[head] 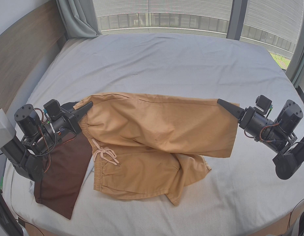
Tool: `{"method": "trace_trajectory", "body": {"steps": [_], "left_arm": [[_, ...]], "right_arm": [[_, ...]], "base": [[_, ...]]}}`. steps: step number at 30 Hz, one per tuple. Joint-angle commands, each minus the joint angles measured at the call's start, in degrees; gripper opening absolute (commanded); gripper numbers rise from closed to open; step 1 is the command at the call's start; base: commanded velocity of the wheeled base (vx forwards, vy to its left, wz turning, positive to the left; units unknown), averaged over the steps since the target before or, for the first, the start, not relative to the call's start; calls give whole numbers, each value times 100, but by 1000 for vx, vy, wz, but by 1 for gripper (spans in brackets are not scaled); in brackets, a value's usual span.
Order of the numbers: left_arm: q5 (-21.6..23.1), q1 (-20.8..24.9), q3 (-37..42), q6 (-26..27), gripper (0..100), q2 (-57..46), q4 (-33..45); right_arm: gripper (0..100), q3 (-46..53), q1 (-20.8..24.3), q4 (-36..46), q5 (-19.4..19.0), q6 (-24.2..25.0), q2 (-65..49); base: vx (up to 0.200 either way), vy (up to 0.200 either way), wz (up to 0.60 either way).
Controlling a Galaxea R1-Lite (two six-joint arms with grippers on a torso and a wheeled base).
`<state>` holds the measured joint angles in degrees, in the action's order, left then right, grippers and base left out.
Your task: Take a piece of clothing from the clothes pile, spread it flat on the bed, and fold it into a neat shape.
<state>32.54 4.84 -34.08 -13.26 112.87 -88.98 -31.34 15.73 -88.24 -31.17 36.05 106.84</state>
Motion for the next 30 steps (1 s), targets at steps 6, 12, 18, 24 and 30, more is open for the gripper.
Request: {"method": "trace_trajectory", "body": {"steps": [6, 12, 18, 24, 30], "left_arm": [[-2, -27, -2, -1, 0, 33, -14], [-2, -27, 7, -1, 0, 51, -14], [-2, -27, 7, -1, 0, 86, -5], [-2, -27, 33, -1, 0, 182, -14], [-2, -27, 7, -1, 0, 253, -14]], "right_arm": [[0, -65, -149, -1, -3, -1, 39], [0, -109, -210, -1, -3, -1, 48], [0, -188, -316, -1, -3, -1, 56], [0, -214, -351, -1, 15, -1, 144], [0, -258, -439, -1, 15, -203, 259]], "base": [[0, 0, 0], [0, 0, 0], [0, 0, 0], [0, 0, 0], [0, 0, 0]]}}
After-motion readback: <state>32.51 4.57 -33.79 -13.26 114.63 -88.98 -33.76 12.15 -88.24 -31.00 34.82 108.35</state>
